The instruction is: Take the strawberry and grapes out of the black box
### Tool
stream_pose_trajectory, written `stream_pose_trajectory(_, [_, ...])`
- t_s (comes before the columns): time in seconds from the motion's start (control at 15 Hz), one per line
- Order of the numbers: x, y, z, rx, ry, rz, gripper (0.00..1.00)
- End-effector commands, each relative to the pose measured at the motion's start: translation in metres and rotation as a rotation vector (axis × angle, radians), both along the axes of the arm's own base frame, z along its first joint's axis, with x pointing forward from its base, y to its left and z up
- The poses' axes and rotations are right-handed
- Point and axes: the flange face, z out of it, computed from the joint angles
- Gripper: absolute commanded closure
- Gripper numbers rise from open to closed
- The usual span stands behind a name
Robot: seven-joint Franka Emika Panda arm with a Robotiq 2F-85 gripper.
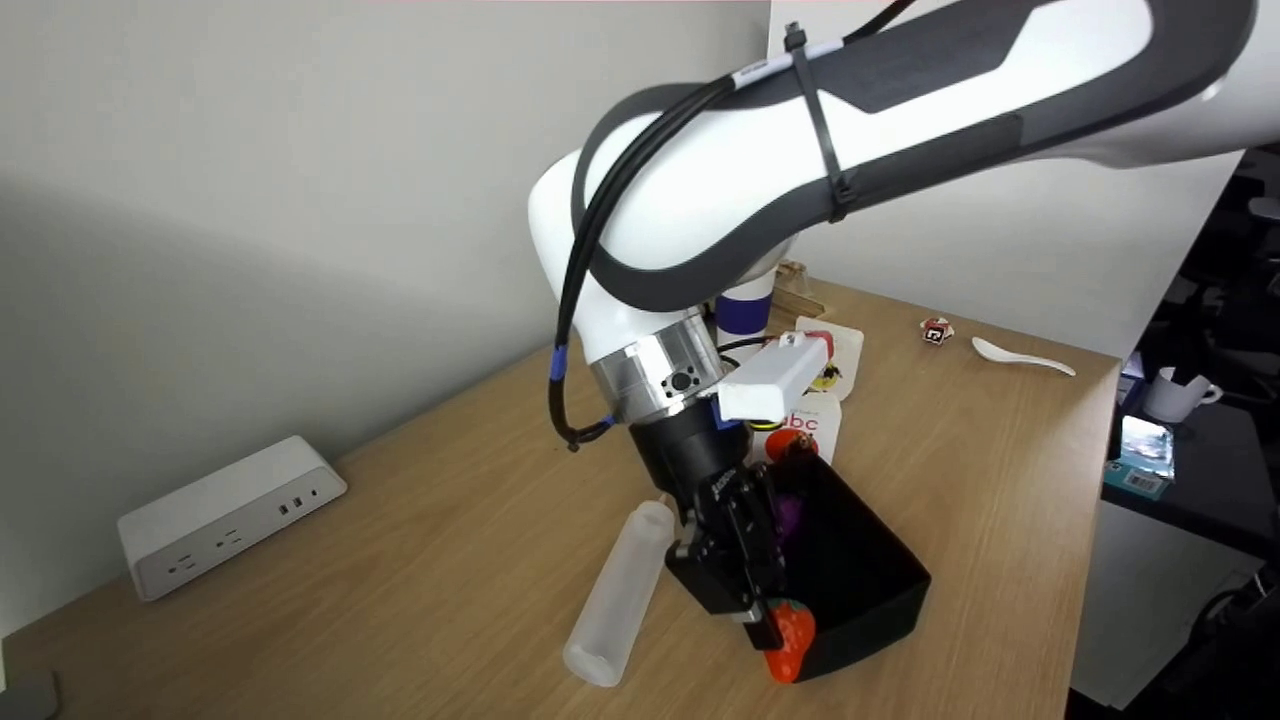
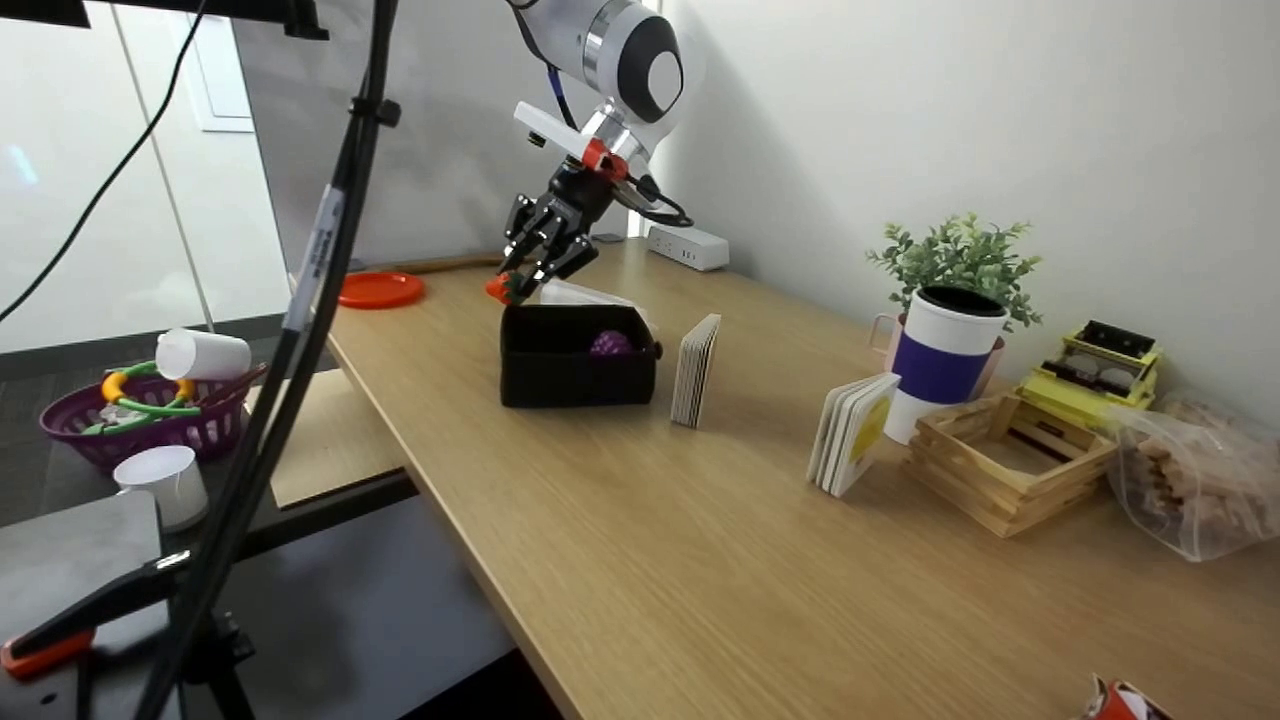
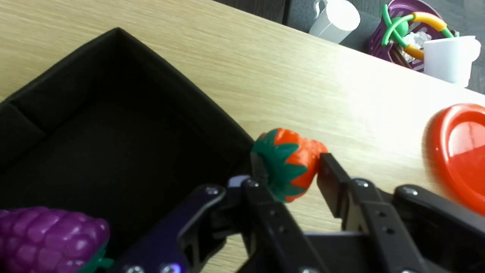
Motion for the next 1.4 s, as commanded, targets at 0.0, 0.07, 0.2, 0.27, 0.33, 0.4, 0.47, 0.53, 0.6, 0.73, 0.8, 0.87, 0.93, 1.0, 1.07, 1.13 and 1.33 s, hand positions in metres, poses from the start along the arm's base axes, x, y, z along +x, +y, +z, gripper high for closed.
stream_pose_trajectory(0.0, [0.003, 0.004, -0.008, -0.018, 0.026, 0.002, 0.85])
stream_pose_trajectory(0.07, [0.004, 0.005, -0.008, -0.020, 0.026, 0.002, 0.85])
stream_pose_trajectory(0.2, [0.006, 0.007, -0.002, -0.029, 0.012, 0.000, 0.85])
stream_pose_trajectory(0.27, [0.007, 0.007, 0.001, -0.029, 0.001, -0.003, 0.85])
stream_pose_trajectory(0.33, [0.009, 0.008, 0.006, -0.032, -0.019, -0.007, 0.85])
stream_pose_trajectory(0.4, [0.010, 0.009, 0.013, -0.031, -0.033, -0.009, 0.85])
stream_pose_trajectory(0.47, [0.012, 0.010, 0.019, -0.033, -0.050, -0.010, 0.85])
stream_pose_trajectory(0.53, [0.013, 0.012, 0.025, -0.033, -0.063, -0.012, 0.85])
stream_pose_trajectory(0.6, [0.014, 0.013, 0.030, -0.032, -0.076, -0.013, 0.85])
stream_pose_trajectory(0.73, [0.017, 0.016, 0.039, -0.026, -0.095, -0.015, 0.85])
stream_pose_trajectory(0.8, [0.018, 0.016, 0.040, -0.016, -0.100, -0.015, 0.85])
stream_pose_trajectory(0.87, [0.019, 0.016, 0.041, -0.004, -0.101, -0.016, 0.85])
stream_pose_trajectory(0.93, [0.021, 0.015, 0.041, 0.005, -0.102, -0.016, 0.85])
stream_pose_trajectory(1.0, [0.023, 0.013, 0.038, 0.012, -0.105, -0.021, 0.85])
stream_pose_trajectory(1.07, [0.024, 0.012, 0.036, 0.015, -0.107, -0.025, 0.85])
stream_pose_trajectory(1.13, [0.025, 0.011, 0.033, 0.019, -0.105, -0.029, 0.85])
stream_pose_trajectory(1.33, [0.025, 0.009, 0.023, 0.012, -0.093, -0.035, 0.85])
